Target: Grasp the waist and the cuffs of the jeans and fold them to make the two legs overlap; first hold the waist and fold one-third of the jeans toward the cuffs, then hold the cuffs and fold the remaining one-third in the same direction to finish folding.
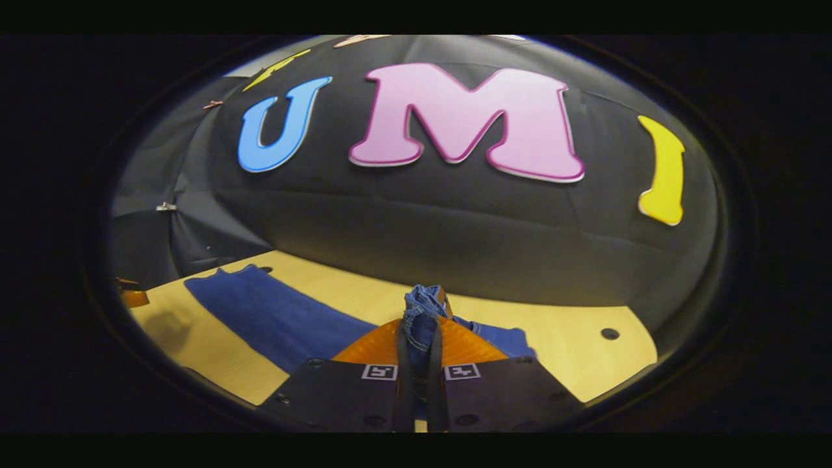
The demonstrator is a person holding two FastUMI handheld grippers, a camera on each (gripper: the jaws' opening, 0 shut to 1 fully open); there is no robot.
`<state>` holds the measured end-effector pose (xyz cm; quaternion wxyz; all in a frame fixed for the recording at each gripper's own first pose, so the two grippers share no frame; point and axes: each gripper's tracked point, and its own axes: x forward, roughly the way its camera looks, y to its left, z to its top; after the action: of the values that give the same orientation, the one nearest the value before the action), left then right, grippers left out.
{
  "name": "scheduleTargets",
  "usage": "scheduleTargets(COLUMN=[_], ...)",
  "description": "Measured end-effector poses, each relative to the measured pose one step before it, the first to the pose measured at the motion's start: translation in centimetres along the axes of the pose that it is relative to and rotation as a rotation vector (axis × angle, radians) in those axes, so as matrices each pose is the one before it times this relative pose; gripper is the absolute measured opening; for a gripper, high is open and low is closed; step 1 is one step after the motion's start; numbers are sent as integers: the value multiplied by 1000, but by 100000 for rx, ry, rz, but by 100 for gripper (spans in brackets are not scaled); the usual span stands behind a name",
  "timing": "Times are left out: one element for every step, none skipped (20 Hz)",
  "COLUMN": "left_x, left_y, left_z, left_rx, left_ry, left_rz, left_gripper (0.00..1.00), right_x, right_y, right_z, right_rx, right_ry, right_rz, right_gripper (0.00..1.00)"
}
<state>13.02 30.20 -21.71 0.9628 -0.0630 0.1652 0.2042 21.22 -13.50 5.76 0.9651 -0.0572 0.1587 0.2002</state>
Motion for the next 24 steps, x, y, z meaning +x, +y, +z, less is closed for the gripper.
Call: scheduleTargets(left_x=[315,329,527,724,880,925,1043,1233,1427,1647,1748,1676,1590,1642,1353,1299,1005,1041,846,823,714,687,914,523], left_y=[196,71,336,533,480,373,371,519,503,656,680,858,1111,1372,861,285,-176,75,323,587,199,211,119,-218], left_z=[265,142,302,435,441,452,596,671,828,455,254,-109,-188,-33,-59,-86,-152,-216,-259,-203,19,-183,-165,-452], left_rx=[-2026,-874,738,1695,1395,724,-75,-247,138,218,719,1939,3176,2819,1371,-285,-945,-564,647,1706,2523,2760,2320,1230], left_ry=[-232,58,-246,-260,-21,72,122,-482,-1050,530,908,2478,2958,2636,1376,1682,2324,2951,2079,1214,1521,1614,2004,2182], left_rz=[-476,-696,-174,332,-55,-486,-492,-463,-794,-336,-766,-108,1401,2252,887,-1321,-3080,-2597,96,1241,870,794,366,-1056], left_gripper=[97,97,97,97,97,97,97,97,97,97,97,97,97,97,97,97,97,97,96,97,97,97,97,97], right_x=[355,253,-112,394,300,56,10,14,-95,-57,-63,-194,-97,202,-191,-96,-464,-215,-285,-257,-224,-403,-207,-204], right_y=[216,578,490,1149,566,553,276,255,394,379,264,447,314,219,113,-59,-264,-296,-397,-369,-420,-203,-22,-80], right_z=[-718,-1268,-674,-865,-537,-670,-738,-595,-389,-405,-314,-197,-204,-301,74,6,119,74,231,282,353,362,241,60], right_rx=[769,-19,-1283,-2188,-851,803,2252,2718,2008,1814,1301,1475,1253,768,922,1201,1366,1107,24,-537,-1128,-1055,-727,-280], right_ry=[2914,2221,973,166,894,1579,2764,2045,1257,534,306,292,539,628,695,411,-158,-588,-564,-839,-1053,-1035,-524,-259], right_rz=[1319,694,388,-156,-111,625,746,792,1042,1561,814,1712,881,340,211,215,-79,-38,-744,-978,-1036,-233,555,617], right_gripper=[17,14,11,9,6,8,10,13,27,26,34,42,55,68,82,89,96,98,98,98,96,100,96,96])
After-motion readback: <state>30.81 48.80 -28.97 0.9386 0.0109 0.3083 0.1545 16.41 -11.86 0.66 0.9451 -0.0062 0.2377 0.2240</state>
